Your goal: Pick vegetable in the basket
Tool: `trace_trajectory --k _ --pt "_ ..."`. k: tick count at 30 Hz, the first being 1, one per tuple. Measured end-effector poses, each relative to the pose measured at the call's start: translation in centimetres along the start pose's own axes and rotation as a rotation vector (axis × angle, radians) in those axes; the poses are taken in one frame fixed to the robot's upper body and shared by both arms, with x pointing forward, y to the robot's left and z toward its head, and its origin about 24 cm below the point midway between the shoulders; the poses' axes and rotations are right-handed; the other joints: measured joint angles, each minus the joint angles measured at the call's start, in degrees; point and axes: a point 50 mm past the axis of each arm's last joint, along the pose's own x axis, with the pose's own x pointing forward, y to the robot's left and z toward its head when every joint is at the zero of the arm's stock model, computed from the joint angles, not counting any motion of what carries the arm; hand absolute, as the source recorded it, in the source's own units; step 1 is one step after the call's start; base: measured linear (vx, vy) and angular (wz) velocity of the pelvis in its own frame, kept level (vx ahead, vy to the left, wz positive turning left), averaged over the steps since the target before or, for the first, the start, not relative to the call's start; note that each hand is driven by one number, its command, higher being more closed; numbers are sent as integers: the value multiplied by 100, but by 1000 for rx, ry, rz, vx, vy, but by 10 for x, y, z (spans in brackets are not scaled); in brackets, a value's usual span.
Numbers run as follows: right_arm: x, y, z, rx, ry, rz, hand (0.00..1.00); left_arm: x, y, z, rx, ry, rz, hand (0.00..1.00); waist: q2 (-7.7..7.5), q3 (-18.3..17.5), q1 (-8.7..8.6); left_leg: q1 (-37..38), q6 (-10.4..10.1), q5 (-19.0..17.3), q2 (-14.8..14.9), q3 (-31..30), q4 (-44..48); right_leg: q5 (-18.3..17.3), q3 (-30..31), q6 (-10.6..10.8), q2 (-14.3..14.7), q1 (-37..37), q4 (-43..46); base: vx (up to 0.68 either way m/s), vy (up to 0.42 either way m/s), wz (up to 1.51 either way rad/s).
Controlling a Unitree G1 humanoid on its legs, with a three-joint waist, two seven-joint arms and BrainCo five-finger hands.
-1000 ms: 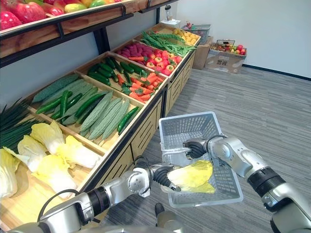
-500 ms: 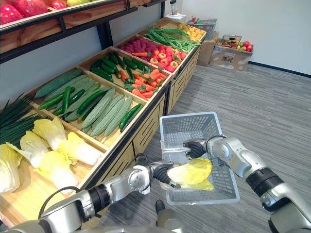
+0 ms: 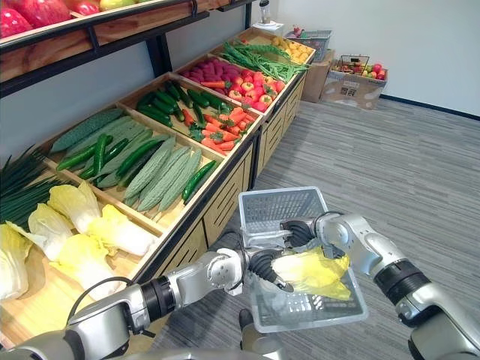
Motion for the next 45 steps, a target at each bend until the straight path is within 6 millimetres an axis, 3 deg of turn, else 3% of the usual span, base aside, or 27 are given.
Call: trace_trajectory --k 8,20,26,29,38,45 --pt "6 7 6 21 -29 24 100 2 1 10 -3 -35 13 0 -30 17 7 12 0 0 6 -4 3 0 -8 0 1 37 9 0 0 0" --pt "6 10 4 52 -27 14 100 2 1 10 -4 -34 13 0 -61 35 16 -16 7 4 14 -117 2 -1 -89 0 -32 54 8 0 1 4" --pt "9 29 -8 180 24 11 100 -5 4 24 -8 -114 31 0 -104 59 184 -163 65 54 11 -378 0 -1 -309 0 -143 58 0 -4 23 23" --pt "8 41 -19 253 76 5 100 -19 12 36 -25 -212 49 0 -83 43 261 -224 96 114 11 -650 -23 -1 -551 0 -238 147 -49 -3 10 41" --pt "2 97 -60 583 295 -37 100 -76 2 24 -209 -287 51 0 -42 -6 511 -427 215 518 -201 -1592 -521 2 -1229 2 -526 416 -279 -19 -10 52" --pt "-28 160 -102 892 547 -102 100 -141 46 -20 -335 -159 504 0 132 -50 729 -632 356 884 -401 -2454 -955 43 -1656 56 -706 654 -584 -18 -17 57"
